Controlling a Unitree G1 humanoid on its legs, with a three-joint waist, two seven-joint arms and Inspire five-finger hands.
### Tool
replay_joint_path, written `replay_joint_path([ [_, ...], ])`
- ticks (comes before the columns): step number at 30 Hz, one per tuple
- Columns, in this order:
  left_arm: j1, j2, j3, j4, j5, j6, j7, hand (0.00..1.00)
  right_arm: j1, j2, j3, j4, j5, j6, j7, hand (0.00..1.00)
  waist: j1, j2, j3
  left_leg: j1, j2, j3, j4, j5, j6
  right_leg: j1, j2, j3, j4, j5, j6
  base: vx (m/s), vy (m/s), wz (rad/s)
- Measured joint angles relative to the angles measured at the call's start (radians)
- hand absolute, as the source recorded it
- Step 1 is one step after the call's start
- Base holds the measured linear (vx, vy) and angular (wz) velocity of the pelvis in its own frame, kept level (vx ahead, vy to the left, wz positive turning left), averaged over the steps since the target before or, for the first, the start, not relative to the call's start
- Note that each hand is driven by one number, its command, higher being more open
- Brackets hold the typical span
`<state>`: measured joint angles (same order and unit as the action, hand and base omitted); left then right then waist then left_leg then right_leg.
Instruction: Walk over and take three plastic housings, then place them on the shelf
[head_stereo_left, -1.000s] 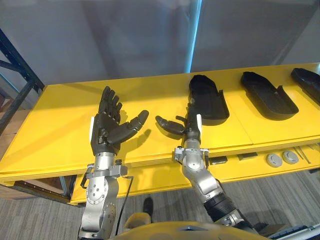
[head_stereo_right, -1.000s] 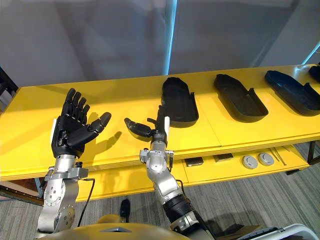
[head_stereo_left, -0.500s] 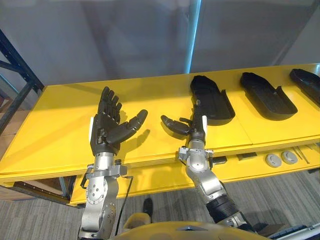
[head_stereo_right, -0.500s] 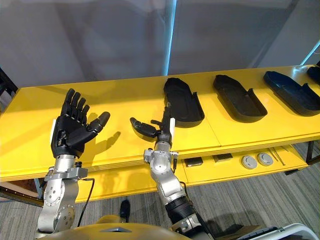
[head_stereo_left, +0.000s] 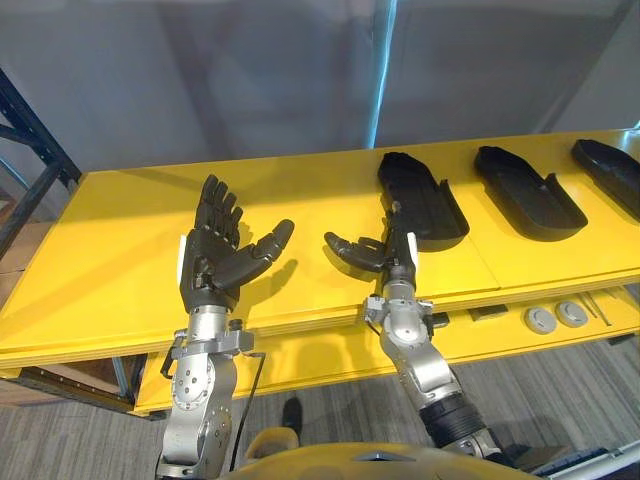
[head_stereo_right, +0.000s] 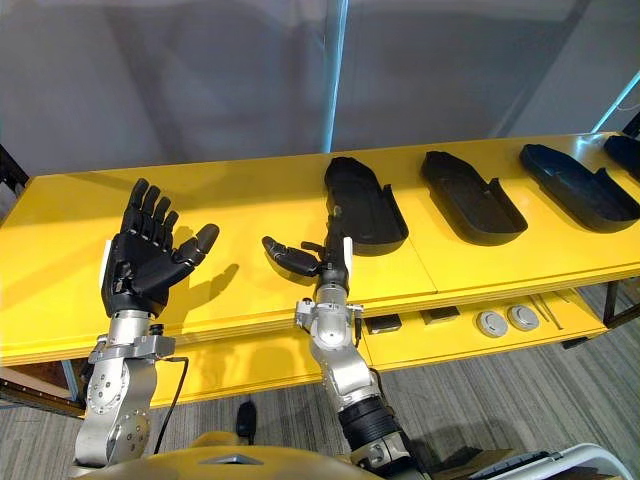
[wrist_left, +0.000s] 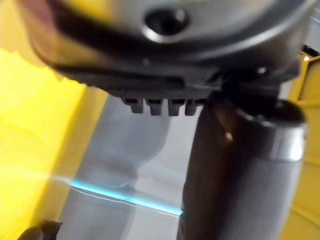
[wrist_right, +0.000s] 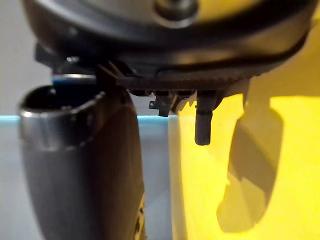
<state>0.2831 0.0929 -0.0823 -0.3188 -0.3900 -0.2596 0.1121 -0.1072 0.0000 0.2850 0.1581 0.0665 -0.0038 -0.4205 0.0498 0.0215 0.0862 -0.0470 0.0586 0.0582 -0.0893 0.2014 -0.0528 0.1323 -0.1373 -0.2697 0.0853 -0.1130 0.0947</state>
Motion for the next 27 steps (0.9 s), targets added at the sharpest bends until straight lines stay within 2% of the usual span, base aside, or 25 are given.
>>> replay_joint_path([
  [3, 0.0, 0.0, 0.001, -0.002, 0.0, 0.0, 0.0, 1.0, 0.02, -0.028, 0.001, -0.02, 0.047, -0.028, 0.068, 1.0, -0.001, 0.0, 0.0, 0.0, 0.001, 0.001, 0.0, 0.0, 0.0, -0.001, 0.001, 0.001, 0.0, 0.0, 0.0, 0.0, 0.0, 0.0],
  [7, 0.0, 0.0, 0.007, -0.018, 0.008, 0.0, 0.012, 1.0, 0.056, -0.085, -0.002, -0.115, 0.204, -0.031, 0.186, 1.0, -0.001, -0.001, 0.0, 0.0, 0.002, 0.003, 0.0, -0.001, -0.001, -0.002, 0.001, 0.001, 0.0, 0.0, 0.0, 0.0, 0.0, 0.0],
  [10, 0.001, 0.0, 0.043, -0.04, 0.016, -0.001, 0.021, 1.0, 0.059, -0.126, -0.009, -0.189, 0.311, -0.05, 0.297, 1.0, -0.017, -0.001, 0.001, 0.0, 0.004, 0.005, 0.0, -0.002, -0.002, -0.004, 0.003, 0.003, 0.0, 0.0, 0.0, 0.0, 0.0, -0.01],
  [12, 0.0, 0.001, 0.065, -0.045, 0.057, -0.005, 0.031, 1.0, 0.059, -0.141, -0.042, -0.251, 0.369, -0.093, 0.372, 1.0, -0.025, -0.001, 0.001, 0.0, 0.004, 0.007, 0.0, -0.003, -0.003, -0.004, 0.004, 0.004, 0.0, 0.0, 0.0, 0.0, 0.0, 0.0],
  [16, -0.001, 0.002, 0.069, -0.046, 0.088, -0.02, 0.03, 1.0, 0.083, -0.144, -0.129, -0.372, 0.391, -0.171, 0.437, 1.0, -0.027, -0.002, 0.001, 0.0, 0.004, 0.015, 0.0, -0.004, -0.002, -0.008, 0.007, 0.012, 0.0, 0.0, 0.0, 0.0, 0.0, -0.05],
  [19, -0.001, 0.002, 0.052, -0.081, 0.096, -0.03, 0.028, 1.0, 0.137, -0.141, -0.2, -0.432, 0.378, -0.224, 0.437, 1.0, -0.034, -0.002, 0.001, 0.002, 0.005, 0.027, 0.0, -0.007, -0.002, -0.013, 0.007, 0.027, 0.0, 0.001, 0.001, 0.0, -0.001, -0.1],
  [22, -0.007, 0.005, 0.008, -0.123, 0.176, -0.07, 0.029, 1.0, 0.183, -0.137, -0.253, -0.439, 0.377, -0.241, 0.407, 1.0, -0.056, -0.002, 0.001, 0.002, 0.006, 0.047, 0.0, -0.01, 0.0, -0.027, 0.006, 0.049, 0.003, 0.003, 0.002, -0.01, 0.01, -0.21],
  [25, -0.045, 0.016, -0.105, -0.158, 0.207, -0.097, 0.016, 1.0, 0.25, -0.105, -0.31, -0.44, 0.37, -0.254, 0.35, 1.0, -0.067, -0.001, 0.001, 0.003, 0.008, 0.085, 0.0, -0.016, 0.002, -0.048, 0.006, 0.086, 0.002, 0.012, 0.001, 0.0, 0.022, -0.37],
  [27, -0.092, 0.032, -0.213, -0.161, 0.204, -0.107, -0.02, 1.0, 0.308, -0.084, -0.326, -0.448, 0.37, -0.268, 0.305, 1.0, -0.103, 0.002, 0.001, 0.004, 0.018, 0.126, 0.0, -0.023, 0.001, -0.07, 0.006, 0.128, 0.0, 0.021, 0.004, 0.01, 0.01, -0.51],
])
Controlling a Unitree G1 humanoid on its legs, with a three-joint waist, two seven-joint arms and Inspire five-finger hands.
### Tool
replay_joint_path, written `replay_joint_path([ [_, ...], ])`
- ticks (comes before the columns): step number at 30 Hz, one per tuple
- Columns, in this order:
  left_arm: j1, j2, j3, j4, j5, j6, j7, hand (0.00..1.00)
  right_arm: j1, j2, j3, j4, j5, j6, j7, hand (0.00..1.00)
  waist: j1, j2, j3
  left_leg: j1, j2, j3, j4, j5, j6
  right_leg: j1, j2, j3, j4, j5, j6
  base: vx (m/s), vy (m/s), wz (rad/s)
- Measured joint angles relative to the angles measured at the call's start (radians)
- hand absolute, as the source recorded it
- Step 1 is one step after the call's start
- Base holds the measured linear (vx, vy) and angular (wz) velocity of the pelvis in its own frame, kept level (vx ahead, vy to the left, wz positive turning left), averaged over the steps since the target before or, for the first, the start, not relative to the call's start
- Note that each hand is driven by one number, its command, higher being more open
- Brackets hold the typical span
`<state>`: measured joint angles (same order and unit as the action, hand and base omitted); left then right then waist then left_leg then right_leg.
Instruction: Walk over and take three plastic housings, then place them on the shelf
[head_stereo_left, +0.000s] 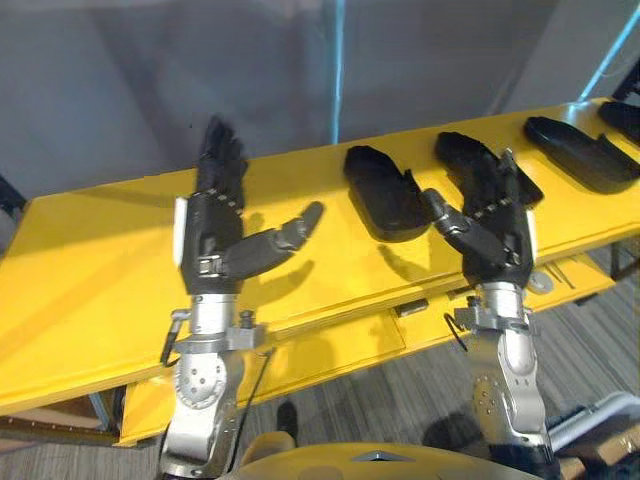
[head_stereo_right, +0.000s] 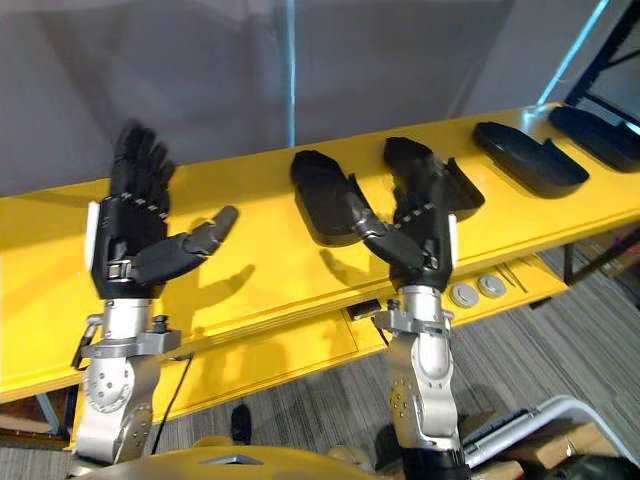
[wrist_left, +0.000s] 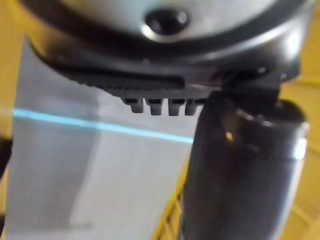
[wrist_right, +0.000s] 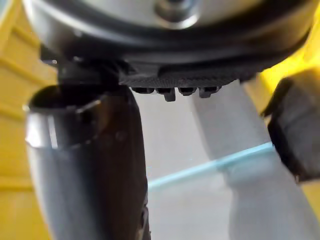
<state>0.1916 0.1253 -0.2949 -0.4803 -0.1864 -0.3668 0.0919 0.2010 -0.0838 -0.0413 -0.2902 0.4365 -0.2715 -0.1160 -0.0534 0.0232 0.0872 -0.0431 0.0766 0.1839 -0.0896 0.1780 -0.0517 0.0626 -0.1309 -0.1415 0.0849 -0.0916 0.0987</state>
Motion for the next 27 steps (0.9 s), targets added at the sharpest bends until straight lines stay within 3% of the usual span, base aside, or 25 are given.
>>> replay_joint_path([
  [4, -0.081, 0.025, -0.162, 0.036, 0.001, 0.005, -0.047, 1.0, 0.099, 0.011, -0.021, -0.051, 0.003, -0.03, -0.012, 1.0, -0.051, 0.004, 0.0, 0.019, 0.005, 0.081, 0.0, -0.007, 0.003, -0.032, 0.004, 0.088, -0.002, 0.025, 0.009, 0.04, 0.014, -0.69],
  [8, -0.169, 0.031, -0.277, 0.116, -0.004, 0.05, -0.077, 1.0, 0.18, 0.012, -0.057, -0.113, 0.004, -0.075, -0.027, 1.0, -0.112, 0.01, -0.001, 0.073, 0.018, 0.195, 0.0, -0.039, -0.003, -0.047, 0.013, 0.203, -0.006, 0.034, 0.012, 0.03, 0.0, -0.85],
  [14, -0.25, 0.043, -0.382, 0.165, -0.061, 0.124, -0.109, 1.0, 0.219, 0.016, -0.063, -0.121, 0.166, -0.131, 0.092, 1.0, -0.17, 0.017, 0.001, 0.116, 0.035, 0.292, 0.005, -0.075, -0.026, -0.066, 0.037, 0.312, -0.019, 0.047, 0.011, 0.01, -0.006, -0.6],
  [15, -0.257, 0.046, -0.385, 0.165, -0.094, 0.13, -0.104, 1.0, 0.215, 0.016, -0.055, -0.12, 0.168, -0.13, 0.122, 1.0, -0.163, 0.015, 0.003, 0.115, 0.031, 0.253, 0.036, -0.105, -0.028, -0.069, 0.043, 0.341, -0.018, 0.054, 0.003, 0.02, -0.004, -0.8],
  [16, -0.258, 0.049, -0.37, 0.163, -0.096, 0.13, -0.077, 1.0, 0.2, 0.009, -0.028, -0.12, 0.169, -0.126, 0.159, 1.0, -0.136, 0.013, 0.005, 0.061, 0.015, 0.107, 0.158, -0.194, -0.009, -0.082, 0.054, 0.385, -0.016, 0.061, -0.005, 0.0, 0.002, -0.99],
  [17, -0.257, 0.05, -0.357, 0.161, -0.095, 0.131, -0.061, 1.0, 0.186, -0.001, -0.011, -0.12, 0.17, -0.121, 0.176, 1.0, -0.117, 0.018, 0.008, 0.031, 0.004, 0.029, 0.227, -0.239, -0.004, -0.086, 0.065, 0.412, -0.016, 0.063, -0.005, -0.01, 0.018, -1.37],
  [18, -0.245, 0.051, -0.316, 0.152, -0.096, 0.134, -0.028, 1.0, 0.146, -0.032, 0.037, -0.119, 0.169, -0.103, 0.201, 1.0, -0.083, 0.033, 0.015, -0.01, -0.009, -0.1, 0.353, -0.319, -0.007, -0.09, 0.094, 0.457, -0.008, 0.068, -0.011, -0.02, 0.029, -1.19],
  [20, -0.156, 0.05, -0.213, 0.088, -0.107, 0.134, -0.019, 1.0, 0.088, -0.083, 0.124, -0.123, 0.167, -0.081, 0.225, 1.0, -0.053, 0.049, 0.02, -0.033, -0.012, -0.219, 0.464, -0.405, -0.013, -0.106, 0.138, 0.504, 0.027, 0.063, -0.016, -0.05, 0.099, -1.03],
  [22, -0.106, 0.051, -0.163, 0.036, -0.142, 0.13, -0.036, 1.0, 0.089, -0.091, 0.155, -0.149, 0.164, -0.075, 0.219, 1.0, -0.03, 0.045, 0.023, -0.05, -0.01, -0.22, 0.501, -0.43, -0.006, -0.129, 0.151, 0.51, 0.063, 0.048, -0.014, -0.04, 0.074, -0.32],
  [24, -0.036, 0.049, -0.104, -0.015, -0.195, 0.097, -0.072, 1.0, 0.102, -0.079, 0.186, -0.168, 0.166, -0.061, 0.204, 1.0, 0.01, 0.023, 0.04, -0.057, -0.014, -0.205, 0.53, -0.439, 0.001, -0.151, 0.155, 0.519, 0.108, 0.038, -0.001, -0.02, 0.06, -0.16],
  [27, 0.017, 0.047, -0.079, -0.034, -0.235, 0.056, -0.097, 1.0, 0.153, -0.049, 0.201, -0.188, 0.165, -0.043, 0.197, 1.0, 0.027, 0.006, 0.049, -0.054, -0.012, -0.187, 0.561, -0.458, 0.004, -0.16, 0.16, 0.52, 0.135, 0.04, 0.004, -0.02, 0.088, -0.32],
])
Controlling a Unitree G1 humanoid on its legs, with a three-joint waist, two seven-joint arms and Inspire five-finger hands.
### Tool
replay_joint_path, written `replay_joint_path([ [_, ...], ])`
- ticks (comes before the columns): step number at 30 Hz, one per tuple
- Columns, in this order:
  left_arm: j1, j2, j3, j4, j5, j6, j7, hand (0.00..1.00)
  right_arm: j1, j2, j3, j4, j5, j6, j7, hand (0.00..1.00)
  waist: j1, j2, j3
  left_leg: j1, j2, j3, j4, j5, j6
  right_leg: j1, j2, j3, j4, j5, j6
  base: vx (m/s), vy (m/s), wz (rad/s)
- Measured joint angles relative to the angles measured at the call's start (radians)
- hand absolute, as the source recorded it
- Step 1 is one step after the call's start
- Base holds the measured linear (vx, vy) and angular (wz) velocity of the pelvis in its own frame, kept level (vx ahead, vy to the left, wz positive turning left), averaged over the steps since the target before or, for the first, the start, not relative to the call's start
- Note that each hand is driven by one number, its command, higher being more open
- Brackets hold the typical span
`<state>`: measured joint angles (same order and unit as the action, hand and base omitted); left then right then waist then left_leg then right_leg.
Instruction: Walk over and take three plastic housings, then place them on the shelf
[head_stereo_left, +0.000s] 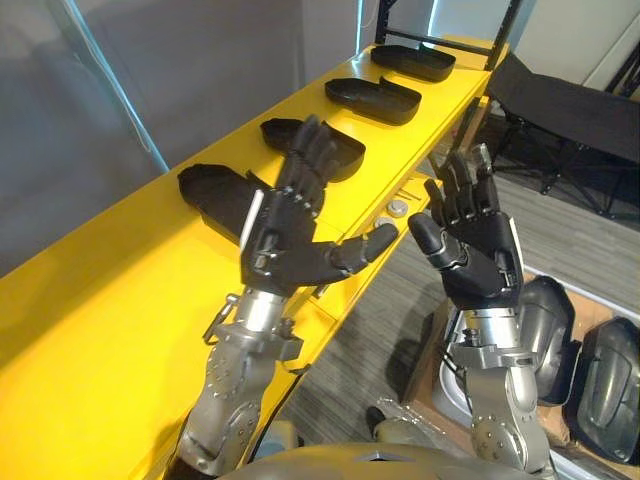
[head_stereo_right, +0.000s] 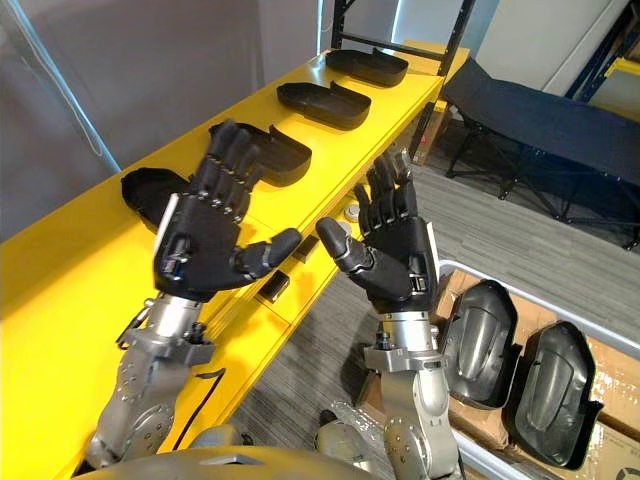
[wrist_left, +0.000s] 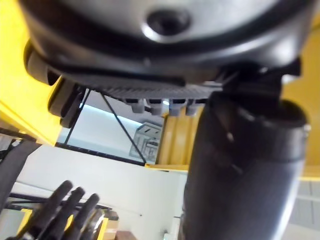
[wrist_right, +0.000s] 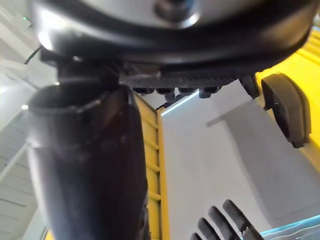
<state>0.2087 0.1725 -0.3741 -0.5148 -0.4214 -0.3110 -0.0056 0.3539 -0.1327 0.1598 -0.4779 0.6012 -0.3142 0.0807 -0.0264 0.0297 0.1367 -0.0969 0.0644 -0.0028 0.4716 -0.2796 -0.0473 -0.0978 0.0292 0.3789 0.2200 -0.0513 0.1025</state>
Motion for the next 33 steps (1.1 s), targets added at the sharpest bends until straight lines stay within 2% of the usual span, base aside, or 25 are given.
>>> replay_joint_path([
  [2, 0.017, -0.005, 0.0, -0.006, -0.013, -0.015, -0.021, 1.0, 0.039, 0.016, 0.001, -0.005, 0.001, 0.0, 0.02, 1.0, -0.001, -0.008, 0.006, 0.003, 0.004, 0.039, 0.016, -0.014, 0.01, -0.027, 0.003, -0.025, 0.03, 0.005, 0.007, -0.07, 0.049, -0.69],
  [5, 0.029, -0.017, -0.003, -0.004, -0.008, -0.015, -0.02, 1.0, 0.064, 0.015, -0.003, -0.005, 0.003, -0.004, 0.058, 1.0, -0.009, -0.021, 0.024, 0.02, 0.021, 0.101, 0.03, -0.03, 0.022, -0.038, -0.024, -0.105, 0.028, 0.005, -0.012, -0.16, 0.072, -0.73],
  [6, 0.029, -0.016, -0.009, -0.004, 0.001, -0.015, -0.017, 1.0, 0.058, 0.007, -0.003, -0.004, 0.005, -0.008, 0.086, 1.0, -0.008, -0.026, 0.032, 0.046, 0.027, 0.158, 0.029, -0.035, 0.021, -0.04, -0.065, -0.184, 0.01, 0.004, -0.053, -0.19, 0.163, -0.88],
  [7, 0.022, -0.017, -0.003, -0.004, 0.001, -0.015, -0.011, 1.0, 0.044, -0.001, 0.001, -0.002, 0.005, -0.016, 0.1, 1.0, -0.012, -0.022, 0.033, 0.048, 0.036, 0.179, 0.028, -0.034, 0.023, -0.042, -0.066, -0.202, -0.011, -0.004, -0.1, -0.13, 0.12, -0.94],
  [9, 0.012, -0.017, 0.028, -0.004, 0.002, -0.011, 0.0, 1.0, -0.022, -0.02, 0.011, 0.039, 0.007, -0.037, 0.106, 1.0, -0.016, -0.007, 0.034, 0.042, 0.07, 0.221, 0.009, -0.019, 0.04, -0.055, -0.083, -0.251, -0.015, -0.04, -0.16, -0.12, 0.014, -0.7],
  [10, 0.004, -0.018, 0.071, -0.006, 0.011, -0.007, 0.013, 1.0, -0.096, -0.02, 0.028, 0.084, 0.007, -0.045, 0.099, 1.0, 0.0, 0.004, 0.04, 0.034, 0.098, 0.28, 0.008, -0.005, 0.049, -0.123, -0.108, -0.317, 0.122, -0.038, -0.151, -0.15, -0.06, -0.84],
  [11, -0.001, -0.02, 0.093, -0.005, 0.011, 0.001, 0.026, 1.0, -0.136, -0.02, 0.041, 0.114, 0.003, -0.048, 0.088, 1.0, 0.001, 0.004, 0.041, 0.033, 0.107, 0.291, 0.008, -0.001, 0.049, -0.151, -0.131, -0.344, 0.216, -0.042, -0.155, -0.15, -0.085, -0.72],
  [12, -0.011, -0.017, 0.13, 0.001, 0.011, 0.021, 0.046, 1.0, -0.195, -0.02, 0.068, 0.172, 0.0, -0.048, 0.064, 1.0, 0.001, 0.012, 0.045, 0.038, 0.128, 0.303, 0.006, 0.009, 0.043, -0.165, -0.184, -0.387, 0.364, -0.049, -0.165, -0.1, -0.085, -0.48],
  [13, -0.01, -0.016, 0.171, 0.004, 0.011, 0.033, 0.058, 1.0, -0.234, -0.016, 0.099, 0.226, -0.007, -0.047, 0.035, 1.0, 0.018, 0.027, 0.052, 0.041, 0.166, 0.313, 0.004, 0.019, 0.027, -0.154, -0.254, -0.407, 0.465, -0.05, -0.167, -0.1, -0.14, -0.43],
  [15, -0.01, -0.015, 0.198, 0.005, 0.009, 0.033, 0.064, 1.0, -0.24, -0.005, 0.119, 0.254, -0.016, -0.043, 0.018, 1.0, 0.033, 0.03, 0.054, 0.033, 0.195, 0.313, -0.002, 0.033, 0.009, -0.129, -0.306, -0.404, 0.498, -0.048, -0.165, -0.06, -0.172, -0.26],
  [16, -0.008, -0.015, 0.216, 0.007, 0.007, 0.033, 0.066, 1.0, -0.24, 0.007, 0.128, 0.27, -0.042, -0.034, 0.004, 1.0, 0.039, 0.029, 0.053, 0.027, 0.216, 0.31, -0.013, 0.047, -0.01, -0.105, -0.336, -0.398, 0.5, -0.042, -0.156, -0.05, -0.318, -0.3],
  [17, -0.004, -0.009, 0.234, 0.009, -0.012, 0.032, 0.067, 1.0, -0.234, 0.026, 0.133, 0.282, -0.068, -0.012, -0.014, 1.0, 0.045, 0.016, 0.046, 0.012, 0.252, 0.305, -0.025, 0.07, -0.046, -0.077, -0.371, -0.381, 0.49, -0.03, -0.139, -0.04, -0.351, -0.33],
  [18, -0.004, -0.004, 0.235, 0.01, -0.015, 0.032, 0.067, 1.0, -0.226, 0.032, 0.133, 0.282, -0.082, -0.01, -0.021, 1.0, 0.045, 0.007, 0.042, -0.001, 0.266, 0.302, -0.024, 0.079, -0.062, -0.071, -0.378, -0.372, 0.484, -0.028, -0.137, -0.06, -0.486, -0.39],
  [20, -0.005, 0.003, 0.232, 0.022, -0.049, 0.035, 0.066, 1.0, -0.202, 0.035, 0.13, 0.282, -0.089, -0.009, -0.032, 1.0, 0.038, -0.018, 0.03, -0.044, 0.315, 0.274, -0.011, 0.11, -0.121, -0.033, -0.379, -0.362, 0.371, -0.013, -0.111, -0.06, -0.533, -0.26],
  [21, -0.005, 0.001, 0.232, 0.036, -0.066, 0.039, 0.07, 1.0, -0.183, 0.037, 0.122, 0.282, -0.089, -0.008, -0.031, 1.0, 0.027, -0.037, 0.025, -0.064, 0.328, 0.239, -0.002, 0.129, -0.155, 0.003, -0.369, -0.388, 0.263, 0.027, -0.063, -0.08, -0.631, -0.11],
  [22, -0.006, -0.003, 0.231, 0.043, -0.085, 0.047, 0.071, 1.0, -0.173, 0.036, 0.114, 0.282, -0.084, -0.007, -0.027, 1.0, 0.022, -0.054, 0.021, -0.069, 0.333, 0.217, -0.003, 0.139, -0.173, 0.02, -0.367, -0.413, 0.248, -0.026, -0.005, -0.11, -0.789, -0.1],
  [23, -0.002, -0.033, 0.222, 0.067, -0.101, 0.07, 0.08, 1.0, -0.155, 0.025, 0.08, 0.282, -0.083, -0.001, -0.022, 1.0, 0.017, -0.034, 0.029, -0.063, 0.353, 0.155, -0.039, 0.165, -0.196, 0.038, -0.346, -0.452, 0.256, -0.127, 0.114, -0.09, -0.676, -0.04],
  [24, 0.004, -0.065, 0.203, 0.083, -0.107, 0.086, 0.094, 1.0, -0.141, 0.01, 0.048, 0.282, -0.083, 0.005, -0.022, 1.0, 0.011, -0.015, 0.036, -0.054, 0.367, 0.121, -0.079, 0.197, -0.199, 0.044, -0.329, -0.481, 0.264, -0.189, 0.141, -0.08, -0.66, 0.15],
  [25, 0.019, -0.106, 0.171, 0.097, -0.119, 0.112, 0.103, 1.0, -0.12, -0.014, 0.004, 0.288, -0.083, 0.017, -0.024, 1.0, -0.019, 0.01, 0.049, -0.049, 0.374, 0.083, -0.133, 0.269, -0.165, 0.048, -0.312, -0.52, 0.288, -0.247, 0.138, -0.06, -0.618, 0.34],
  [26, 0.028, -0.125, 0.15, 0.105, -0.122, 0.123, 0.103, 1.0, -0.105, -0.028, -0.024, 0.294, -0.083, 0.024, -0.028, 1.0, -0.034, 0.024, 0.056, -0.05, 0.379, 0.074, -0.154, 0.316, -0.12, 0.048, -0.302, -0.537, 0.305, -0.257, 0.122, -0.09, -0.544, 0.51],
  [27, 0.043, -0.136, 0.114, 0.115, -0.123, 0.138, 0.095, 1.0, -0.062, -0.037, -0.069, 0.307, -0.086, 0.028, -0.038, 1.0, -0.046, 0.021, 0.064, -0.05, 0.377, 0.086, -0.191, 0.416, -0.029, 0.05, -0.298, -0.56, 0.318, -0.27, 0.096, -0.11, -0.587, 0.4],
  [28, 0.055, -0.137, 0.086, 0.117, -0.126, 0.14, 0.06, 1.0, -0.015, -0.044, -0.112, 0.307, -0.087, 0.029, -0.054, 1.0, -0.047, 0.015, 0.069, -0.048, 0.355, 0.094, -0.193, 0.441, -0.028, 0.056, -0.3, -0.574, 0.314, -0.284, 0.069, -0.11, -0.414, 0.24],
  [29, 0.062, -0.136, 0.076, 0.116, -0.125, 0.139, 0.041, 1.0, 0.002, -0.05, -0.129, 0.307, -0.087, 0.029, -0.063, 1.0, -0.047, 0.019, 0.068, -0.042, 0.328, 0.094, -0.186, 0.416, -0.062, 0.056, -0.303, -0.576, 0.308, -0.284, 0.059, -0.1, -0.282, 0.01],
  [30, 0.07, -0.134, 0.062, 0.112, -0.121, 0.137, 0.003, 1.0, 0.03, -0.053, -0.161, 0.309, -0.087, 0.029, -0.083, 1.0, -0.049, 0.032, 0.064, -0.032, 0.285, 0.118, -0.166, 0.358, -0.087, 0.058, -0.297, -0.579, 0.283, -0.273, 0.042, -0.08, -0.182, -0.06],
  [33, 0.078, -0.131, 0.065, 0.11, -0.131, 0.107, -0.055, 1.0, 0.059, -0.052, -0.195, 0.313, -0.086, 0.029, -0.13, 1.0, -0.039, 0.039, 0.059, -0.017, 0.198, 0.133, -0.114, 0.226, -0.091, 0.059, -0.256, -0.547, 0.193, -0.215, 0.02, -0.07, -0.111, -0.32],
])
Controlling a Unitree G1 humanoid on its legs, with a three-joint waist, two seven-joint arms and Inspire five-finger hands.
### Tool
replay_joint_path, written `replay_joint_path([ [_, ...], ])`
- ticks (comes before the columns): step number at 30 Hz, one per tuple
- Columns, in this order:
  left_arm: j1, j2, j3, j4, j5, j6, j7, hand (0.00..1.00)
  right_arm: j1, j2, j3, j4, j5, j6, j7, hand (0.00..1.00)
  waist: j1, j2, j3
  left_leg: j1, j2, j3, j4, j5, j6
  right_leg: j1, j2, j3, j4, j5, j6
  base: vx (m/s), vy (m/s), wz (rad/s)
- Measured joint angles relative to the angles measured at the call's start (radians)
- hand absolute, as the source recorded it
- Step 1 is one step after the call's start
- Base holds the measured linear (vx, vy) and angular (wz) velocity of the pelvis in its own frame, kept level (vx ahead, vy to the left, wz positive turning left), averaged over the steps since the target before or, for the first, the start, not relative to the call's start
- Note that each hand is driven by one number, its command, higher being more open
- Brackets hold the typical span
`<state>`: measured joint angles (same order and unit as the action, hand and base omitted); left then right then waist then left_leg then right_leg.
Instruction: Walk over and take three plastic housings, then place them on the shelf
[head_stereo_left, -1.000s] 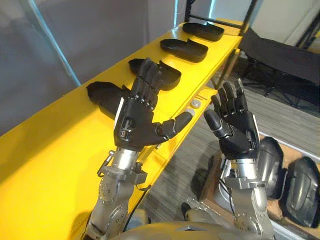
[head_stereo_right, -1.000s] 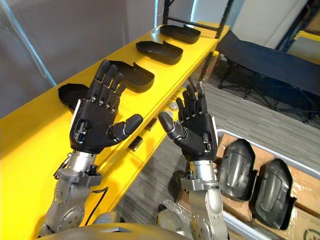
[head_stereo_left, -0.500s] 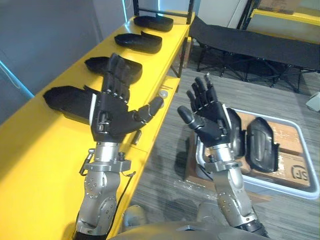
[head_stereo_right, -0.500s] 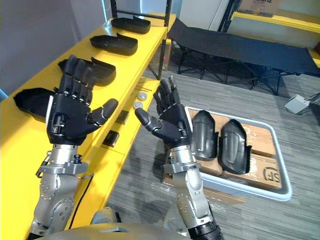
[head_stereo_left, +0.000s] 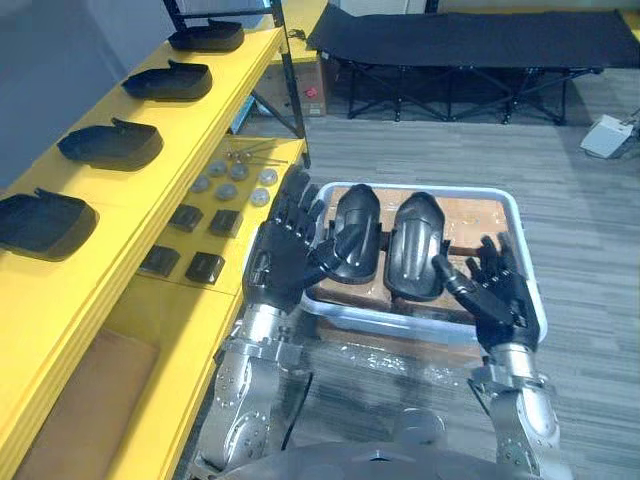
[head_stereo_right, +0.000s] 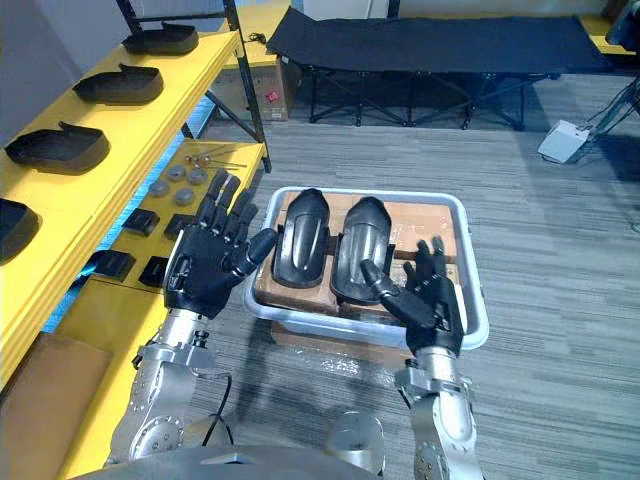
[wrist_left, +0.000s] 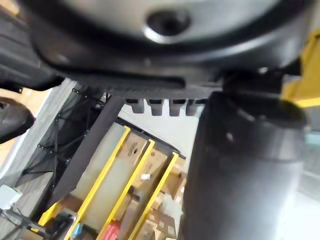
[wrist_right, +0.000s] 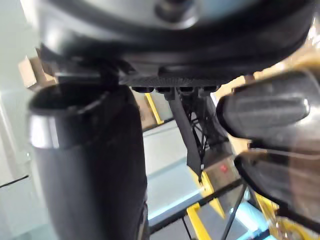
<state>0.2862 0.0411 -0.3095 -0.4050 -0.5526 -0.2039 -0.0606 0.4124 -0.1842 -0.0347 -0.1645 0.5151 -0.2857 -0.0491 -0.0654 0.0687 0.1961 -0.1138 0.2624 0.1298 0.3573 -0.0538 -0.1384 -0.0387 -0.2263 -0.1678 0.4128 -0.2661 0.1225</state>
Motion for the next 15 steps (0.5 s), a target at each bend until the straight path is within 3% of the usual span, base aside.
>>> replay_joint_path([
  [3, 0.0, 0.024, 0.027, 0.0, -0.004, -0.012, -0.015, 1.0, -0.009, 0.003, 0.007, 0.001, 0.0, 0.005, -0.05, 1.0, 0.03, 0.009, -0.006, 0.04, -0.057, 0.006, -0.032, -0.115, 0.027, -0.022, 0.033, 0.053, -0.06, 0.058, 0.002, -0.05, 0.028, -0.65],
  [7, 0.007, 0.054, 0.054, 0.005, -0.033, -0.002, -0.02, 1.0, -0.045, 0.054, 0.008, 0.059, -0.081, 0.014, -0.143, 1.0, 0.038, -0.015, -0.016, 0.053, -0.101, 0.052, -0.08, -0.111, 0.024, -0.049, 0.012, 0.103, -0.118, 0.127, 0.028, -0.04, 0.126, -0.42],
  [9, 0.002, 0.065, 0.053, 0.011, -0.033, 0.011, -0.022, 1.0, -0.07, 0.086, 0.0, 0.137, -0.119, 0.015, -0.233, 1.0, 0.041, -0.034, -0.018, 0.046, -0.113, 0.066, -0.066, -0.113, 0.028, -0.041, -0.002, 0.102, -0.163, 0.167, 0.039, -0.03, 0.141, -0.2],
  [12, -0.027, 0.083, 0.057, 0.048, -0.025, 0.044, -0.022, 1.0, -0.1, 0.119, -0.069, 0.249, -0.155, 0.035, -0.354, 1.0, 0.058, -0.046, -0.017, 0.009, -0.116, 0.055, -0.026, -0.123, 0.044, -0.016, -0.005, 0.07, -0.245, 0.234, 0.039, -0.04, 0.12, 0.04],
  [15, -0.055, 0.095, 0.076, 0.103, -0.023, 0.085, -0.01, 1.0, -0.168, 0.115, -0.148, 0.353, -0.197, 0.065, -0.405, 1.0, 0.063, -0.067, -0.005, -0.042, -0.117, 0.022, 0.017, -0.128, 0.048, 0.002, -0.005, 0.027, -0.298, 0.259, 0.05, -0.09, 0.028, 0.26],
])
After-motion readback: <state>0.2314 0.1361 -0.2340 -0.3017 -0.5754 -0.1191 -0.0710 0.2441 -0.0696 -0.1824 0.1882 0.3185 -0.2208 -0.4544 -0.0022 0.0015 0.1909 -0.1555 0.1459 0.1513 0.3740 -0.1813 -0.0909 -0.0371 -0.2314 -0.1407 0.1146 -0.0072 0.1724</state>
